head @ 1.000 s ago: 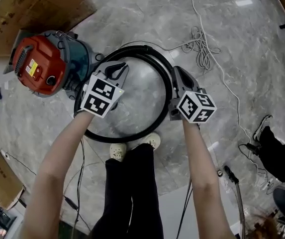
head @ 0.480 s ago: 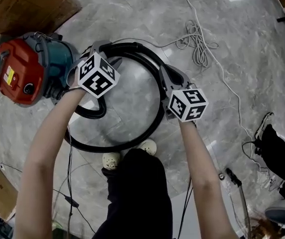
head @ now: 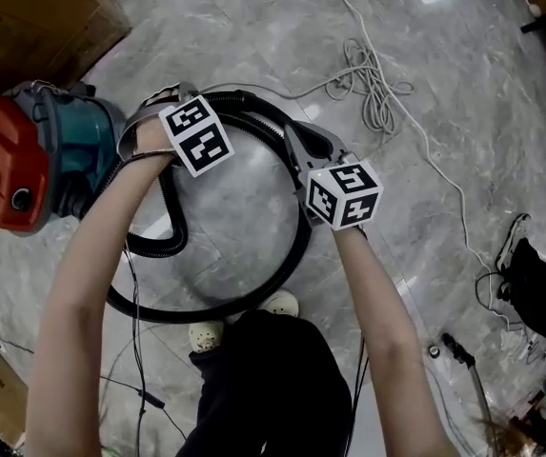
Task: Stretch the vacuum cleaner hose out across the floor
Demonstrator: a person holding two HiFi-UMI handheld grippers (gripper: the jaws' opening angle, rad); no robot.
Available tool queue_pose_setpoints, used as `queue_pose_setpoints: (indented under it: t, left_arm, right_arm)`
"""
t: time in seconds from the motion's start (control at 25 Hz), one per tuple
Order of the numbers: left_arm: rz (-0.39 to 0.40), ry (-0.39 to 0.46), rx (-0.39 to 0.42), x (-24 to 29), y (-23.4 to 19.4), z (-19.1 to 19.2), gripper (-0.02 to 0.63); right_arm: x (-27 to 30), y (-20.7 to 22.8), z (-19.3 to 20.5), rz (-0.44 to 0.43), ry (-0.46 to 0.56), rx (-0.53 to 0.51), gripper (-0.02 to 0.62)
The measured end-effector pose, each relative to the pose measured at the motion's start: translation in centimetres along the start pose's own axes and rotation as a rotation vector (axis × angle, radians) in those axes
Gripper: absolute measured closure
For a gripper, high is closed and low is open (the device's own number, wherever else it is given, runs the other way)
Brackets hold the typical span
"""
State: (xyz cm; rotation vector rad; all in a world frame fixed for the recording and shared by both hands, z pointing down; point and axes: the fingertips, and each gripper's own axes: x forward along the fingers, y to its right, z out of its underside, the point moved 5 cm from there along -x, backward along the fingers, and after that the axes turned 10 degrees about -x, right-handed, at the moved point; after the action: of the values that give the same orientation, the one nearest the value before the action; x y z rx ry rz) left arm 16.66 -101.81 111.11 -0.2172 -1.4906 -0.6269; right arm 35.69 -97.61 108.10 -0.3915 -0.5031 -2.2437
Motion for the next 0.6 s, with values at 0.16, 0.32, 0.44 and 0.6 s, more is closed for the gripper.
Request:
queue_pose_setpoints:
  t: [0.16,0.32,0.44,0.6]
  left_arm:
    - [-0.020,-0.098,0.034,2.1,-0.3,0.2,0.322]
    - [-0.026,-0.193,0.055,3.8,-0.2,0.6,0.324]
    - [-0.067,-0.187,0.045,3.9,-0.9,0.8,0.414]
    - [-0.095,-0.169,0.068,3.0,-1.3,0.5,0.417]
  right_arm:
    - [1.2,0.6,0.3,-0.025,0.013,-0.059,0.580]
    - [1.7,1.4,0.7,-0.029,0.021,-0.071,0.579]
    - [1.7,1.6,0.9,-0.034,0.018,-0.080,0.579]
    - [1.3,1.7,0.5,-0.020,0.027,-0.064,0.579]
